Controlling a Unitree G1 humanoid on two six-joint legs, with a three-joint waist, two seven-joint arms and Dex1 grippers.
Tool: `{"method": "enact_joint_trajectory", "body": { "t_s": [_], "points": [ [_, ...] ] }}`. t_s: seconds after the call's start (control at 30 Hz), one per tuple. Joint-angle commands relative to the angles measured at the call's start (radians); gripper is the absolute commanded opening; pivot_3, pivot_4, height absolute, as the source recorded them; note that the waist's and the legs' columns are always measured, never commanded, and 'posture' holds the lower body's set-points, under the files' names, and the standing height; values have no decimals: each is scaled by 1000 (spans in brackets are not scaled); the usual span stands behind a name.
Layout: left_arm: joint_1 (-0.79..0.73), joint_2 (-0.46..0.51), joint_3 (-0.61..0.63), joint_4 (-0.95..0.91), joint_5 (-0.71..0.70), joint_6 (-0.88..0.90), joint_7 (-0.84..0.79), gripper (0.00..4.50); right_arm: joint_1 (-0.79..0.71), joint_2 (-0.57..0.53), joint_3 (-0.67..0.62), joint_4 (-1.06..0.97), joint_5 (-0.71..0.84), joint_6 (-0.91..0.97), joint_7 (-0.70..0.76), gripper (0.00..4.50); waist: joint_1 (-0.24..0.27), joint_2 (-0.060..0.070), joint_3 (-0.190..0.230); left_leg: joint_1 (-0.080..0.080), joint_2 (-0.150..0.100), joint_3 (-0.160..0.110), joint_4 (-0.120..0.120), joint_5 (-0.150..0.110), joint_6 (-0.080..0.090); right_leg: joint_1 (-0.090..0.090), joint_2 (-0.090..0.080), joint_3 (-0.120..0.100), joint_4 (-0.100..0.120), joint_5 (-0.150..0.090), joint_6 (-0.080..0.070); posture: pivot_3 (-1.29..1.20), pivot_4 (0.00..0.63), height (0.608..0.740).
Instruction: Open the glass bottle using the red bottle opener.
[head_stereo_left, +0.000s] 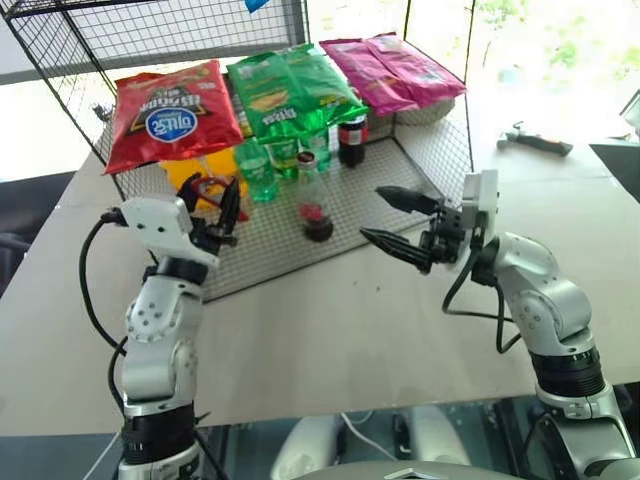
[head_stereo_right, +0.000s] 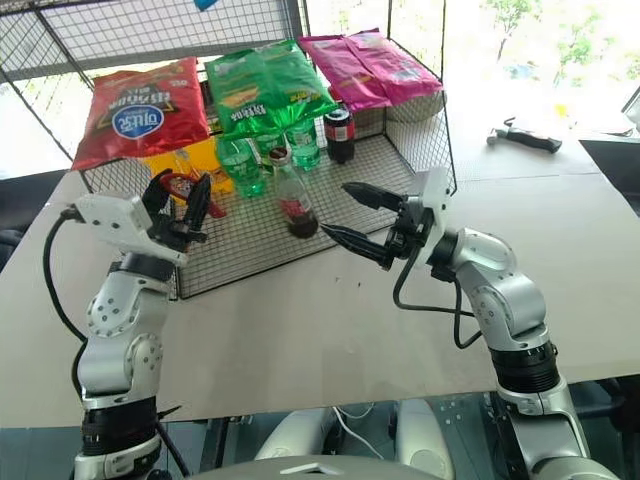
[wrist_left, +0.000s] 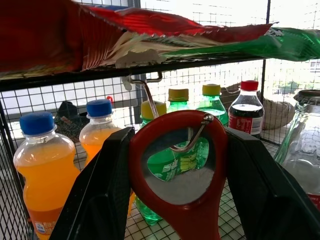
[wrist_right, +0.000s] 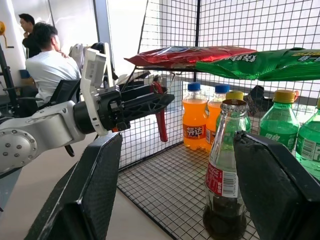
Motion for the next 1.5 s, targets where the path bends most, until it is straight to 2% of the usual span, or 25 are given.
{"method": "enact_joint_trajectory", "body": {
  "t_s": [0.03,0.4,0.63,0.73,0.9,1.1,1.33,1.5],
  "points": [
    [-4,5,12,-77,-9,33,26,2104,-11,5,4,-5,5,-18,11,3578,0,0,0,0,0,0,0,0,0,0,0,0,0,0,0,0,150,735],
    [-66,-2,21,-85,-18,72,70,2104,-20,14,13,16,-6,-32,18,3578,1,0,0,0,0,0,0,0,0,0,0,0,1,0,0,0,150,735],
    [-74,-10,16,-103,-75,97,59,2104,-19,20,12,22,-11,-40,16,3578,1,0,0,0,0,0,0,0,0,0,0,0,0,0,0,0,150,735],
    [-34,-10,0,-141,-155,134,7,2104,-16,15,10,23,-15,-28,7,3578,-1,0,0,0,0,0,0,0,0,0,0,0,0,0,0,0,150,735],
    [30,22,29,-199,-404,225,-108,2104,11,-49,46,-2,-29,47,23,3578,2,0,0,0,0,0,0,0,0,0,0,0,0,0,0,0,150,735],
    [35,46,0,-206,-568,316,-136,2104,-32,-46,122,-50,-98,151,-83,3578,0,0,0,0,0,0,1,0,0,0,0,0,2,0,0,0,150,735],
    [9,-52,-112,-180,-515,291,-83,2104,-74,-17,175,-143,-75,357,-192,3578,2,-1,0,0,0,0,2,0,-1,-1,0,1,4,0,0,0,150,735],
    [-10,-125,-143,-155,-491,260,-65,2104,-111,21,192,-163,-64,448,-250,3578,2,-1,-1,0,-1,1,2,1,-1,-1,0,1,6,0,0,0,150,735]
  ]
}}
